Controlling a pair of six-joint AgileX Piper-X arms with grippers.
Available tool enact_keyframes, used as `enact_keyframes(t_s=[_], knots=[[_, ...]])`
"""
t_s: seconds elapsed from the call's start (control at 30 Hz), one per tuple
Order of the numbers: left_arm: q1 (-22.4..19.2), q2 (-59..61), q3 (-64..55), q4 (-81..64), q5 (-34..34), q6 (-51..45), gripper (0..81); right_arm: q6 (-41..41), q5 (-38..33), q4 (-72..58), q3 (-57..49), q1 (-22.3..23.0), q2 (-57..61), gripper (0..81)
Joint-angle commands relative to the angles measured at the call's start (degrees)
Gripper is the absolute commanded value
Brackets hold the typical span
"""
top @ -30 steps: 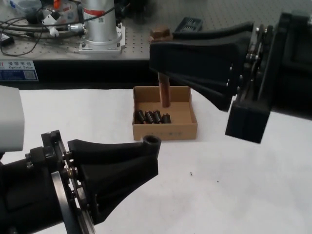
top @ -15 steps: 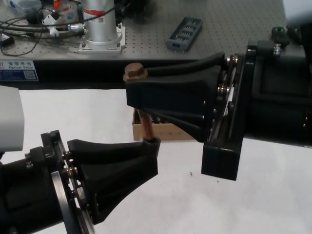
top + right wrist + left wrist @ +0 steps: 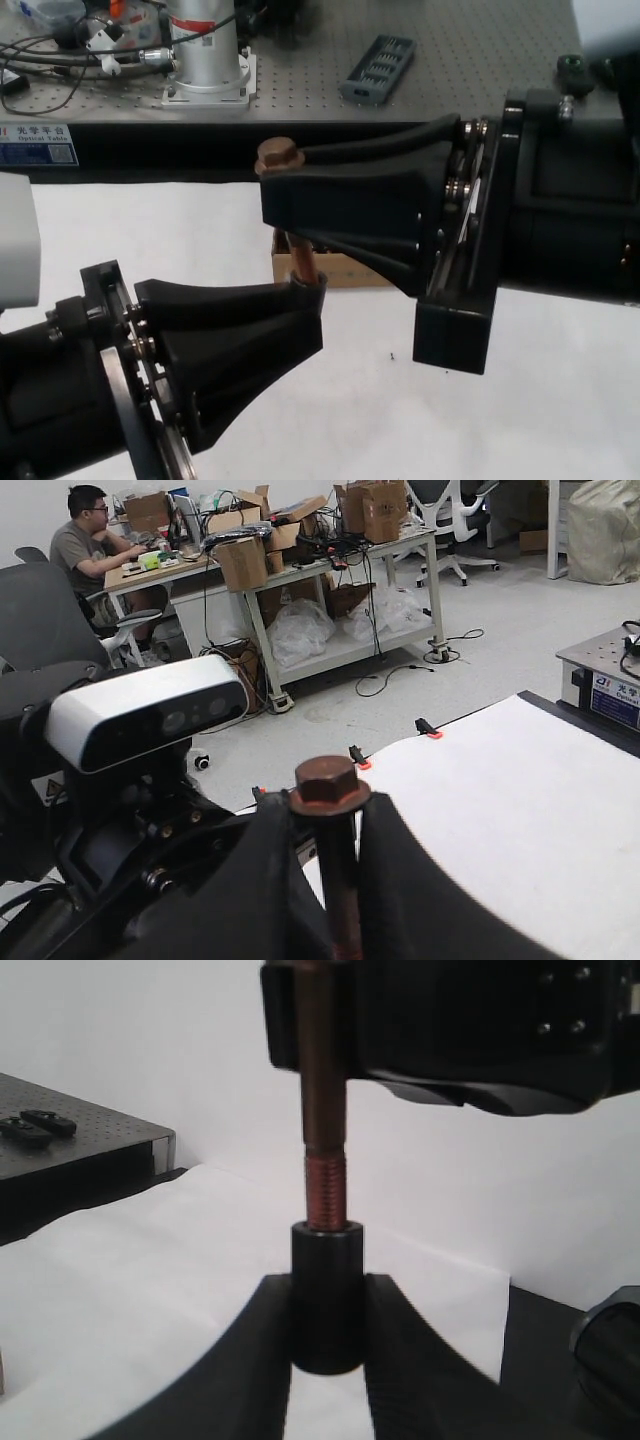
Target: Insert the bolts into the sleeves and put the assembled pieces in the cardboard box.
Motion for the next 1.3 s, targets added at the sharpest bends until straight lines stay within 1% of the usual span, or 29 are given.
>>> enact_keyframes(t_s=[0.0, 0.13, 0.33, 0.5, 0.73, 0.8, 0.83, 0.9, 0.97, 1.03, 1.07, 1.27], knots=[[0.00, -0.52, -0.52, -4.14, -1.06, 0.03, 0.6, -0.07, -0.20, 0.27, -0.26, 0.23, 0.00, 2.9], [0.00, -0.52, -0.52, -10.25, -4.56, 0.03, 0.6, -0.07, 1.56, -0.72, -0.26, 0.23, 0.00, 2.9], [0.00, -0.52, -0.52, -11.90, -5.66, -0.21, 0.6, -0.01, 2.58, -3.88, -0.26, 0.23, 0.00, 2.9], [0.00, -0.52, -0.52, -15.31, -8.22, -1.48, 0.6, 0.14, 2.58, -0.64, -0.26, 0.23, 0.00, 2.9], [0.00, -0.52, -0.52, -17.48, -8.28, -1.63, 0.6, 0.14, 1.85, 6.45, -0.26, 0.23, 0.00, 2.7], [0.00, -0.52, -0.52, -17.48, -8.28, -1.63, 0.6, 0.14, 1.14, 7.31, -0.26, 0.23, 0.00, 0.7], [0.00, -0.52, -0.52, -17.48, -8.28, -1.63, 0.6, 0.14, 0.60, 7.63, -0.26, 0.23, 0.00, 2.1], [0.00, -0.52, -0.52, -17.49, -8.07, -1.63, 0.6, 0.14, 0.61, 8.04, -0.26, 0.23, 0.00, 10.1], [0.00, -0.52, -0.52, -17.49, -8.07, -1.63, 0.6, 0.14, 0.61, 8.12, -0.26, 0.23, 0.00, 21.4], [0.00, -0.52, -0.52, -17.49, -8.07, -1.63, 0.6, 0.14, 1.68, 8.12, -0.26, 0.23, 0.17, 29.3], [0.00, -0.52, -0.52, -17.49, -8.07, -1.63, 0.6, 0.14, 2.29, 8.25, -0.26, 0.23, 0.17, 31.1], [0.00, -0.52, -0.52, -17.49, -7.87, -1.63, 0.6, 0.14, 3.11, 8.44, -0.26, 0.23, 0.17, 31.0]])
